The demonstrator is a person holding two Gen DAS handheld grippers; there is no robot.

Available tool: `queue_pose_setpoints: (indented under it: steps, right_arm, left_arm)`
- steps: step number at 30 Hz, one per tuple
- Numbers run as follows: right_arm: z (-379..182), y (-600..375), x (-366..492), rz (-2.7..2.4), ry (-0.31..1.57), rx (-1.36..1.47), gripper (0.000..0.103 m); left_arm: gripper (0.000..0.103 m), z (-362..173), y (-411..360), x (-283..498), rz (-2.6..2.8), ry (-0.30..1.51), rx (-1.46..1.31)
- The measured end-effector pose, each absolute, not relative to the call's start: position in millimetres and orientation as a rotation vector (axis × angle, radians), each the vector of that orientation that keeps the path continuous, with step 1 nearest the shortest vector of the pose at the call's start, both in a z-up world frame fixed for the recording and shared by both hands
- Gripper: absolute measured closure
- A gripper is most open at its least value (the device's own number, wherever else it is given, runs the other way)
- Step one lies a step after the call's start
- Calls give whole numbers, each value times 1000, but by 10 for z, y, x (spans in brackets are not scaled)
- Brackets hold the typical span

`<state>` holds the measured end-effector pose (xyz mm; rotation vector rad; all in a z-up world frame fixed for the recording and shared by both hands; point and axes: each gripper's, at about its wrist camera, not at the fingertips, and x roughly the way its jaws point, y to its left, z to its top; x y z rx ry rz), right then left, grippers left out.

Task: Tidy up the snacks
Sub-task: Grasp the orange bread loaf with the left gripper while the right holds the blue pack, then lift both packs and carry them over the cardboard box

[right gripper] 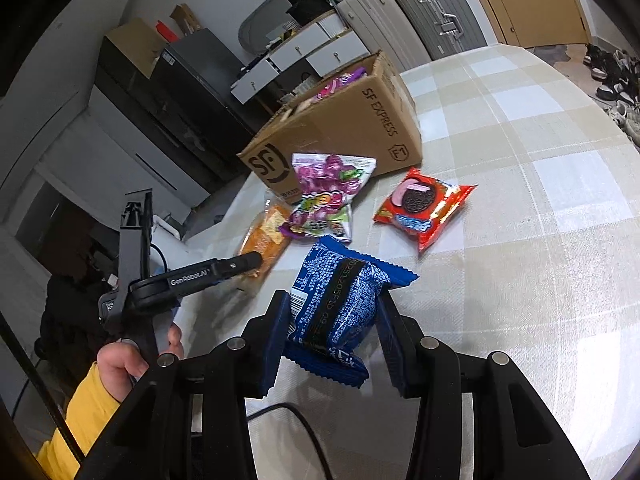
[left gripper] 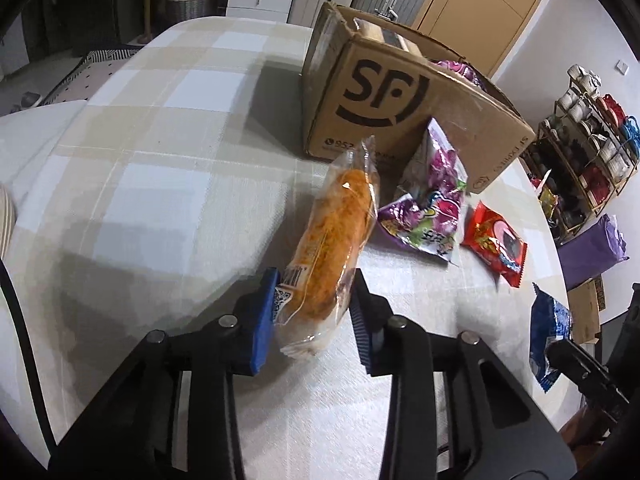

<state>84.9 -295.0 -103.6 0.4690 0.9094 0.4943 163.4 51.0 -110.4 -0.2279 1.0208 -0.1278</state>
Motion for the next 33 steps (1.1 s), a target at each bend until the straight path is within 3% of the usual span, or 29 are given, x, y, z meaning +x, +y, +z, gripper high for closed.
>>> queue_pose_setpoints:
  steps: [9,11,13,19,22,27,33]
  right_arm:
    - [-1034,-2900,827,520,916,466,60]
    - [-1030,-2909,826,523,915,469,60]
    - [-1027,-2912,825,528,915,472,60]
    - [-1024,-2872,841,553,920,464,60]
    - [-1039,-2838,849,561,929,453,60]
    - [-1063,-2814,879,560,940,451,60]
    - [-1019,-2817,841,564,913,454,60]
  left_arm:
    - [73,-1135,543,1546,-117,1020,-258]
    - [68,-1170,585,1617,-136,1036,-289]
    - [55,-1226,644,1708,-168,1062,-344]
    - [54,-1225,712,1929,-193,1057,-366]
    - [70,-1223,653,2001,-215,1063,-343]
    - [78,-1162,461,2000,-209,1065,-261]
    - [79,-1083,448,1858,-215,1059,-265]
